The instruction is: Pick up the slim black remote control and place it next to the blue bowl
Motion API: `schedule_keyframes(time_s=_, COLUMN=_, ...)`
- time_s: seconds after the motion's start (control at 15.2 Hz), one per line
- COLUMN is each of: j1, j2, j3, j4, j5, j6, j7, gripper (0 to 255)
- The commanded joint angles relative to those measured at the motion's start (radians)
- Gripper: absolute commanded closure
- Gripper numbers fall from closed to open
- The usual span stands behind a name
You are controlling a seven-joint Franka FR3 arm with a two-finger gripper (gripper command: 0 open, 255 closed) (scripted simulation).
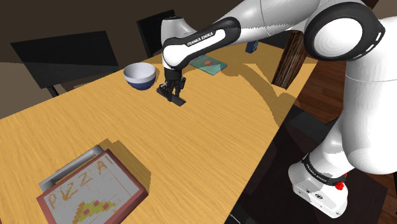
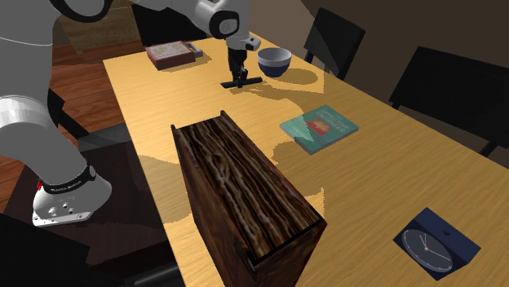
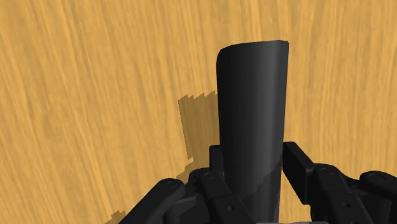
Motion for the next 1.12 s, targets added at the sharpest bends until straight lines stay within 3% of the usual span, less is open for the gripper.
schedule_keyframes(time_s=0.0, j1=0.000, j2=0.000, j3=0.000, j4=-0.001, j5=0.000, j6=0.001, j7=0.000, gripper=255)
schedule_keyframes(time_s=0.13, j1=0.000, j2=0.000, j3=0.000, j4=-0.001, j5=0.000, j6=0.001, j7=0.000, gripper=255)
schedule_keyframes(time_s=0.2, j1=0.000, j2=0.000, j3=0.000, j4=0.000, j5=0.000, j6=0.001, j7=0.000, gripper=0)
schedule_keyframes(time_s=0.53, j1=0.000, j2=0.000, j3=0.000, j4=-0.001, j5=0.000, j6=0.001, j7=0.000, gripper=0)
schedule_keyframes(time_s=0.79, j1=-0.005, j2=-0.052, j3=-0.002, j4=0.050, j5=-0.002, j6=-0.102, j7=0.001, gripper=0)
schedule_keyframes(time_s=1.06, j1=-0.005, j2=-0.052, j3=-0.002, j4=0.050, j5=-0.002, j6=-0.102, j7=0.001, gripper=0)
